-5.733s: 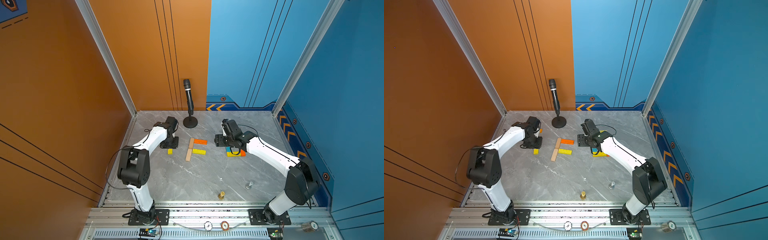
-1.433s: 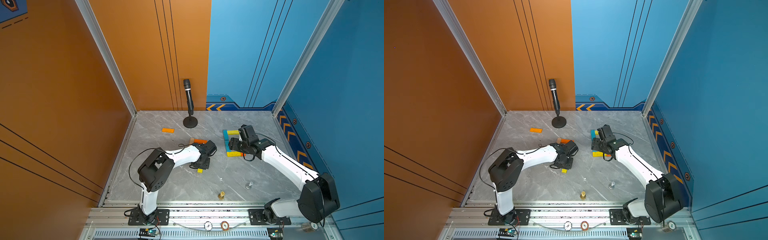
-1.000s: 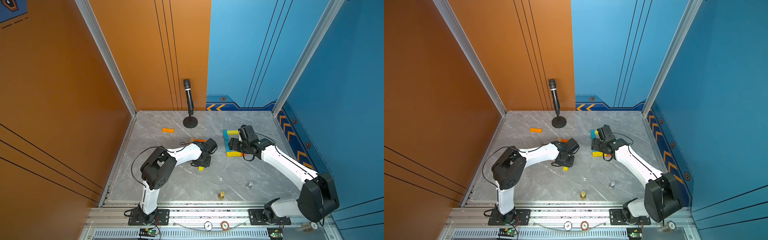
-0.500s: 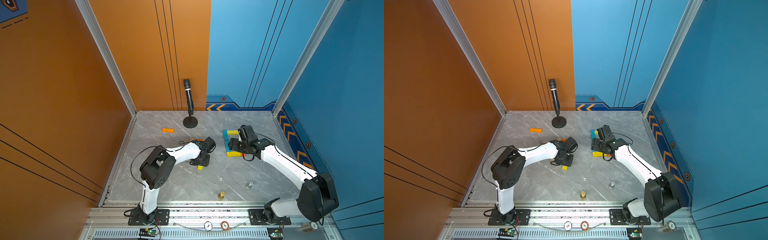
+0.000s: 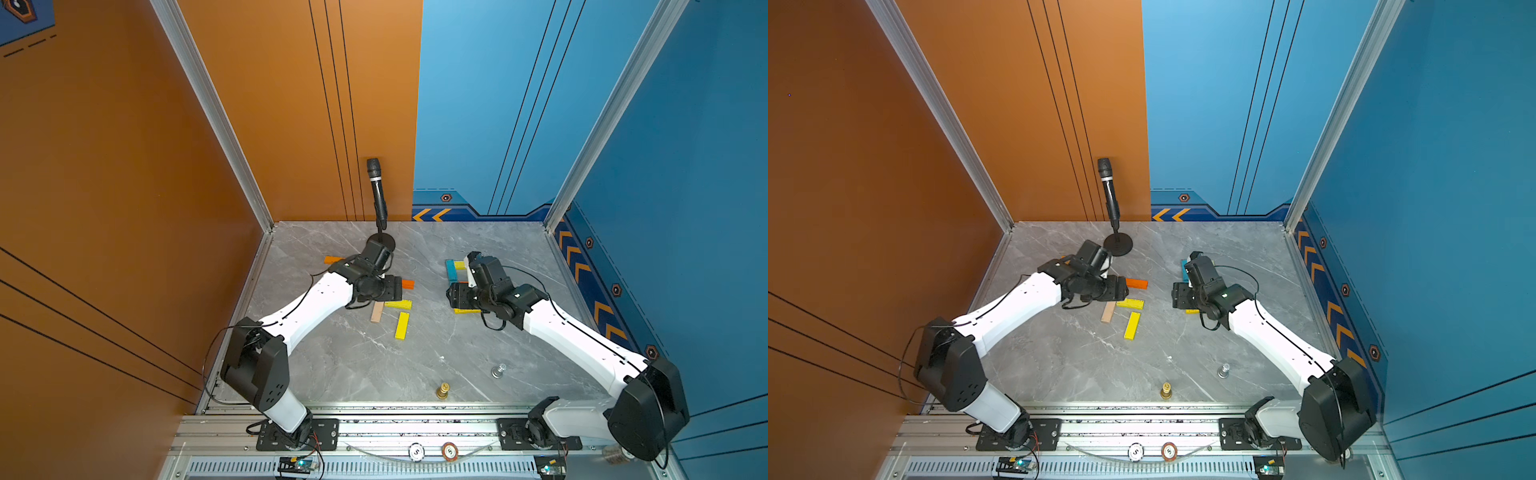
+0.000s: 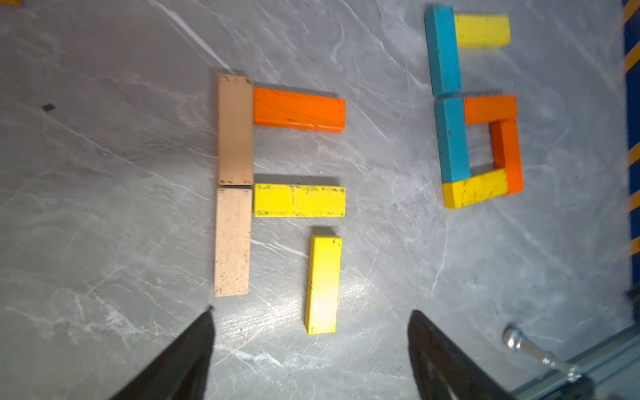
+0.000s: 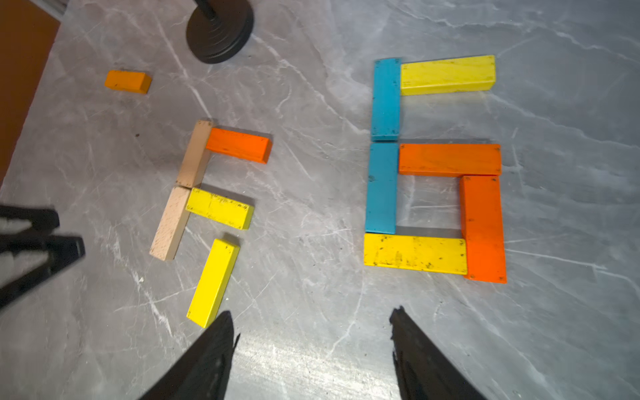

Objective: Assemble the number 6 with building blocks
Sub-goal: Assemble the building block at the center of the board.

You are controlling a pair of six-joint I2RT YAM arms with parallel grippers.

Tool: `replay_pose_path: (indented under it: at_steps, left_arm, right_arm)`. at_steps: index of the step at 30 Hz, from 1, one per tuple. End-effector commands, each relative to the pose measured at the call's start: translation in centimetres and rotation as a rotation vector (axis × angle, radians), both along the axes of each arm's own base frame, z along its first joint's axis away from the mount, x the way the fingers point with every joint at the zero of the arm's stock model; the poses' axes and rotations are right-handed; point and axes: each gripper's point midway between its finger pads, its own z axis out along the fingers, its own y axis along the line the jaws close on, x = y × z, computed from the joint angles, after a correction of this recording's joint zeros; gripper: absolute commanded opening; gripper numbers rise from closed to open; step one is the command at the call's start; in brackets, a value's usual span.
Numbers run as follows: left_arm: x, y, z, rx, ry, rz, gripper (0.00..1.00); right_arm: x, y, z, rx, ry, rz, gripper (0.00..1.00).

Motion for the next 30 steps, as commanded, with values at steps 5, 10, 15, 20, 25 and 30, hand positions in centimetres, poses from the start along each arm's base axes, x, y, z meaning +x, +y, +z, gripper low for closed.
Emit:
replay_pose_path:
  at_steps: [5, 10, 15, 20, 25, 30]
  left_arm:
    - [0.3, 3.5, 1.8, -0.088, 0.055, -0.082, 0.98]
    - [1.2, 5.4, 1.6, -0.08, 0.033, -0.051, 0.98]
    - [1.2, 6.8, 1.0, -0.033, 0.017, -0.009, 0.98]
    - [1.2, 7.3, 1.6, -0.033, -0.005, 0.009, 0.98]
    - [1.1, 7.2, 1.6, -0.06, -0.001, 0.009, 0.98]
    - [1.2, 7.0, 2.1, -0.096, -0.011, 0.01, 0.98]
  right_arm:
    - [-3.7, 5.8, -3.7, -0.098, -0.075, 0.224, 0.73]
    - [-5.7, 9.0, -6.8, -0.147, -0.079, 0.312, 0.72]
    - [-6.6, 10.7, -9.1, -0.162, -0.028, 0.321, 0.71]
    - [-6.9, 12.1, -11.2, -0.198, 0.034, 0.327, 0.7]
    - [-6.8, 12.8, -12.0, -0.23, 0.042, 0.33, 0.69]
    - [-6.9, 12.8, -12.3, -0.234, 0.049, 0.337, 0.69]
